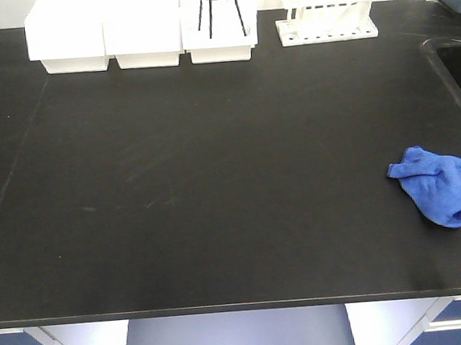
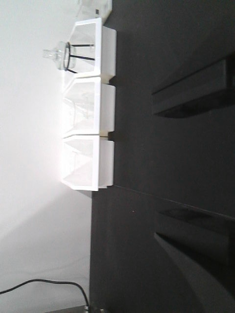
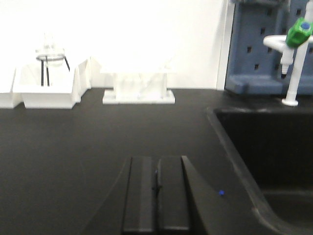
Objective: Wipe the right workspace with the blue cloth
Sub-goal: 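Lower the right gripper toward the blue cloth near the sink, then close the right gripper on the top of the blue cloth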
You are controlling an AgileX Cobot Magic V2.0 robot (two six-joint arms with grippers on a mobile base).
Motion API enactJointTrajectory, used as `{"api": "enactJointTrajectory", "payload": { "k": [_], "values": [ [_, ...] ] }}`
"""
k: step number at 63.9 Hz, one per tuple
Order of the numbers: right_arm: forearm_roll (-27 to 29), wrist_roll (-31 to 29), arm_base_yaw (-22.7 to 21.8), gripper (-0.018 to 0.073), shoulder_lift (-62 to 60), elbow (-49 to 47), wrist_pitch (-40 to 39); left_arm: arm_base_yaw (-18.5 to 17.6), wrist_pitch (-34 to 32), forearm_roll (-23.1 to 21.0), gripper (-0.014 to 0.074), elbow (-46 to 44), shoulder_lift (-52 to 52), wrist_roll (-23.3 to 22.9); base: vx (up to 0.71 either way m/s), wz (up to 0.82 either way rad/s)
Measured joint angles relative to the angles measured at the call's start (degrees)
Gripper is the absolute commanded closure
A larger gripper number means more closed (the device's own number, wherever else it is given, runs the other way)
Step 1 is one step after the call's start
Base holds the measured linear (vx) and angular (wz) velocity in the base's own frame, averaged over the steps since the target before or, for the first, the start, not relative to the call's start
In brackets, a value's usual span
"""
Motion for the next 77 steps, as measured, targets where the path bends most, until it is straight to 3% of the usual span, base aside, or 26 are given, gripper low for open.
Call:
{"api": "enactJointTrajectory", "payload": {
  "k": [8, 12, 19, 25, 33, 48, 64, 77],
  "values": [
    [1.3, 1.1, 0.0, 0.0567, 0.0, 0.0, -5.4, 0.0, -3.7, -0.3, 0.0074, 0.0, 0.0, -0.7, 0.00, 0.00],
    [2.6, 2.4, 0.0, 0.0566, 0.0, 0.0, -6.8, 0.0, -9.1, -0.6, 0.0074, 0.0, 0.0, -2.8, 0.00, 0.00],
    [3.8, 2.7, 0.0, 0.0565, -0.1, -2.7, -2.3, -0.1, -19.4, -0.7, 0.0074, 0.0, 0.0, -5.0, 0.00, 0.00],
    [3.7, 2.8, 0.0, 0.0564, 1.6, -7.5, 1.9, -0.1, -22.5, 0.7, 0.0074, -1.2, 0.0, -5.4, 0.00, 0.00],
    [2.6, 2.8, 0.0, 0.0564, 6.6, -13.2, 5.1, -0.1, -16.7, 5.6, 0.0074, -5.0, 1.2, -5.6, 0.00, 0.00],
    [-1.3, 2.8, 0.0, 0.0564, 20.9, -20.4, 5.4, -0.1, -1.8, 6.6, 0.0074, -13.6, 9.6, -5.6, 0.00, 0.00],
    [-2.4, 2.8, 0.0, 0.0563, 35.8, -21.1, 5.6, -0.1, 0.7, 6.6, 0.0074, -14.6, 22.4, -5.7, 0.00, 0.00],
    [-2.4, 2.8, 0.0, 0.0559, 41.2, -21.1, 5.6, -0.1, 0.8, 6.6, 0.0074, -14.6, 25.3, -5.7, 0.00, 0.00]
  ]
}}
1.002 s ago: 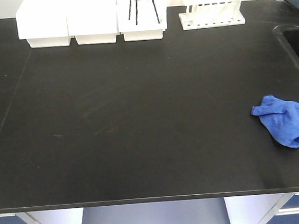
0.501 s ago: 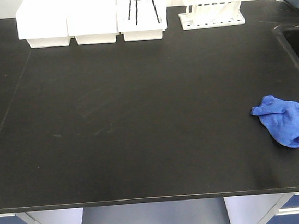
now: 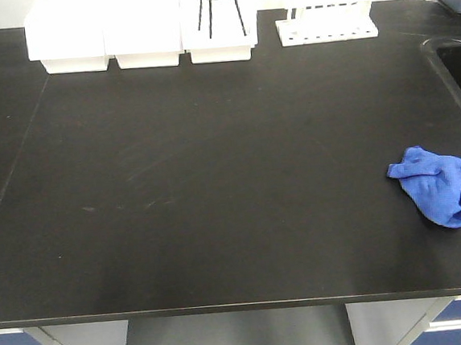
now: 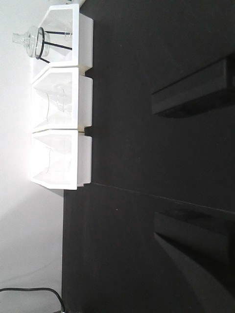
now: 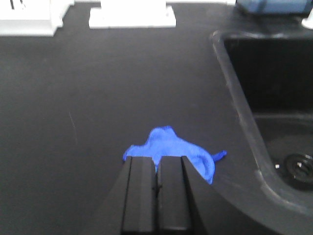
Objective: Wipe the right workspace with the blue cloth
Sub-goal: 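Close the right gripper on the top of the blue cloth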
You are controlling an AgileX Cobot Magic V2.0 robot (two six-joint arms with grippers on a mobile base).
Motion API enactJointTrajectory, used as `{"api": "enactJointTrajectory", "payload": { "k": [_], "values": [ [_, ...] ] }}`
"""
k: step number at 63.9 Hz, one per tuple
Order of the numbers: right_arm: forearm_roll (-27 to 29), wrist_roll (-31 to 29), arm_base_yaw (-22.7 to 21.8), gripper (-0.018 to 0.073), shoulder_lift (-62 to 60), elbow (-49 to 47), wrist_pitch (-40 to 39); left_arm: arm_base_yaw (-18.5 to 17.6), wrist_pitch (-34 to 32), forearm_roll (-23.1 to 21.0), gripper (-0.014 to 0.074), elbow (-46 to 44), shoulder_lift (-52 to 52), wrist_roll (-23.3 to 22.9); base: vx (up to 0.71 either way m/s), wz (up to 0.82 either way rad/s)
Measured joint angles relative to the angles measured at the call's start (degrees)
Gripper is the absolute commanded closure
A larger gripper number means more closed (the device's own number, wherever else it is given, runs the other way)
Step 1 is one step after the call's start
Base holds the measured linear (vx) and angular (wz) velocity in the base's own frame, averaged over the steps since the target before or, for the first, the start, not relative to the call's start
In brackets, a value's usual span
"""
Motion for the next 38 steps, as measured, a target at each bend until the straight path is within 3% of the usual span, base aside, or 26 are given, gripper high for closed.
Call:
{"api": "enactJointTrajectory", "payload": {
  "k": [28, 38],
  "values": [
    [0.6, 0.0, 0.0, 0.0557, 0.5, 0.0, 0.1, 0.0, -0.3, 0.0, 0.0079, 0.0, 0.0, 0.0, 0.00, 0.00],
    [0.6, 0.0, 0.0, 0.0557, 0.5, 0.0, 0.1, 0.0, -0.3, 0.0, 0.0230, 0.0, 0.0, 0.0, 0.00, 0.00]
  ]
}}
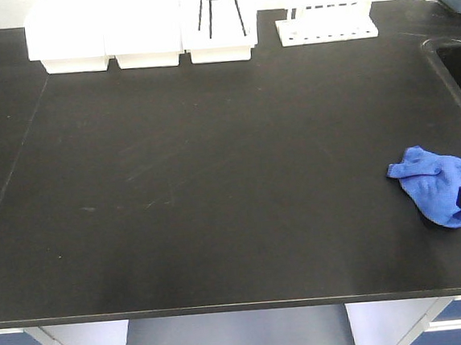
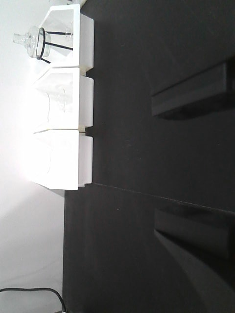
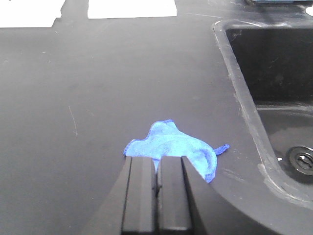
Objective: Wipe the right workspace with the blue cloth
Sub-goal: 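Close the right gripper on the top of the blue cloth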
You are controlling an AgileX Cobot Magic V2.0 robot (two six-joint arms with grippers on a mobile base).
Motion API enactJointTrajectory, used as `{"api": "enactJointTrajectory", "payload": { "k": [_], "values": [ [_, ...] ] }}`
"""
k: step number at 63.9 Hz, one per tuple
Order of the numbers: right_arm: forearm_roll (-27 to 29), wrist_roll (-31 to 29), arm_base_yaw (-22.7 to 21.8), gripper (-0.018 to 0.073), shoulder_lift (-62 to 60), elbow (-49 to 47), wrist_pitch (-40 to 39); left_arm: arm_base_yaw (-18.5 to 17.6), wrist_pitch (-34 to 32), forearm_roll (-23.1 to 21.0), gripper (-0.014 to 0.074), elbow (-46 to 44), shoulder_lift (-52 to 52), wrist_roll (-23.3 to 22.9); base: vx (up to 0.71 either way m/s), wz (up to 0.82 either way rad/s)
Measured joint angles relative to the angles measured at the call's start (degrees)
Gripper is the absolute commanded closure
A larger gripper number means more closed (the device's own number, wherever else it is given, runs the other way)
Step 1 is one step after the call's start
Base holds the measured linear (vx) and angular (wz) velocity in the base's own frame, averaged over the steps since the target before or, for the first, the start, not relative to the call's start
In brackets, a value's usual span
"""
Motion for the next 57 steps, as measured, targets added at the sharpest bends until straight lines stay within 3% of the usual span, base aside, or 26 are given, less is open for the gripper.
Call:
{"api": "enactJointTrajectory", "payload": {
  "k": [13, 44, 52, 57],
  "values": [
    [0.0, 0.0, 0.0, 0.0557, 0.0, 0.0, 0.0, 0.0, 0.2, 0.0, 0.0608, 0.0, 0.0, 0.0, 0.00, 0.00],
    [0.1, 0.2, 0.0, 0.0549, 0.0, 0.0, 3.3, 0.0, 0.1, 0.0, 0.0602, 0.1, 0.0, 0.0, 0.00, 0.00],
    [0.1, 0.2, 0.0, 0.0547, 0.1, -0.2, 4.6, 0.0, -4.9, 0.0, 0.0602, 4.7, -0.7, 0.0, 0.00, 0.00],
    [0.1, 0.2, -0.5, 0.0547, 1.1, -1.3, 5.4, 0.0, -12.1, 0.0, 0.0602, 10.1, -2.5, 0.0, 0.00, 0.00]
  ]
}}
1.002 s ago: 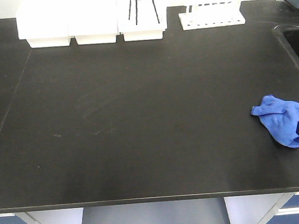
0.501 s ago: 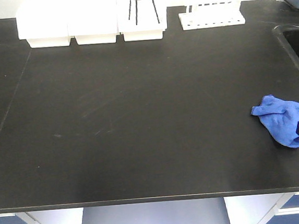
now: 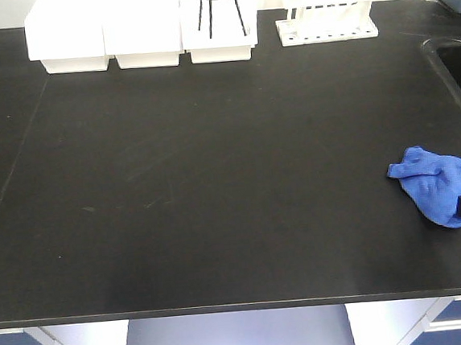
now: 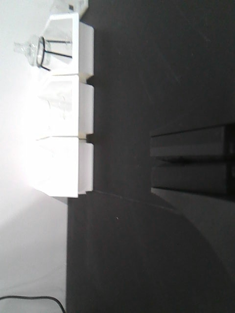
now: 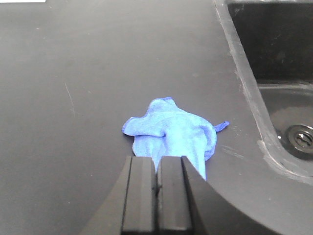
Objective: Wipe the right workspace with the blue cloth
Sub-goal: 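Close the right gripper on the top of the blue cloth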
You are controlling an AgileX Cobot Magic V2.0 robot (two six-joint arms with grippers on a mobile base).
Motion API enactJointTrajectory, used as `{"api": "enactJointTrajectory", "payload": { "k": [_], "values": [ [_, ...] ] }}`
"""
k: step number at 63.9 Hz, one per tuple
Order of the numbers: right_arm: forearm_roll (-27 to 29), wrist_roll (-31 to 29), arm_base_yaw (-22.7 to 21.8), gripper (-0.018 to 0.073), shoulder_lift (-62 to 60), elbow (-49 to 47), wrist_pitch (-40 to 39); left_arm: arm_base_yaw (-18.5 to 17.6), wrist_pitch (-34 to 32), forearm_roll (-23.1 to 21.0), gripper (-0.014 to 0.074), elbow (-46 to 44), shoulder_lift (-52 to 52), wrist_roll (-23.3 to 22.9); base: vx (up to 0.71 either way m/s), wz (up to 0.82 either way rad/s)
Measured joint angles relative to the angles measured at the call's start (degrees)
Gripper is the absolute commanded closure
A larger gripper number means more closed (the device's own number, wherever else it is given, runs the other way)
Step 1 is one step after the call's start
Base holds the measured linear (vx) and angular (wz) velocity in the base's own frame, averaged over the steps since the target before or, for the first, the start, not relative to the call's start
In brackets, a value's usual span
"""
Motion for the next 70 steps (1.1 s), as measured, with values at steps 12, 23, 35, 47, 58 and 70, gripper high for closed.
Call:
{"api": "enactJointTrajectory", "payload": {
  "k": [12, 23, 35, 47, 58, 70],
  "values": [
    [0.0, 0.0, -2.6, 0.0545, 7.9, -6.1, 3.8, 0.0, -10.0, 0.0, 0.0602, 4.4, -4.4, 0.0, 0.00, 0.00],
    [0.0, 0.0, -3.7, 0.0542, 18.0, -13.1, 5.0, 0.0, -10.1, 0.0, 0.0602, 4.5, -4.8, 0.0, 0.00, 0.00],
    [0.0, 0.0, -3.7, 0.0539, 25.6, -16.7, 4.5, 0.0, -10.1, 0.0, 0.0602, 4.5, -9.5, 0.0, 0.00, 0.00],
    [0.0, 0.0, -3.7, 0.0539, 28.8, -16.9, 1.9, 0.0, -10.0, -2.3, 0.0602, 4.5, -20.4, 0.0, 0.00, 0.00],
    [0.0, 0.0, -3.7, 0.0532, 31.2, -16.9, 0.1, 0.0, -4.5, -5.9, 0.0602, 4.5, -23.4, 0.0, 0.00, 0.00],
    [0.0, -0.1, -3.7, 0.0505, 35.1, -16.9, 0.9, 0.0, 8.9, -6.3, 0.0602, 4.5, -23.4, 0.0, 0.00, 0.00]
  ]
}}
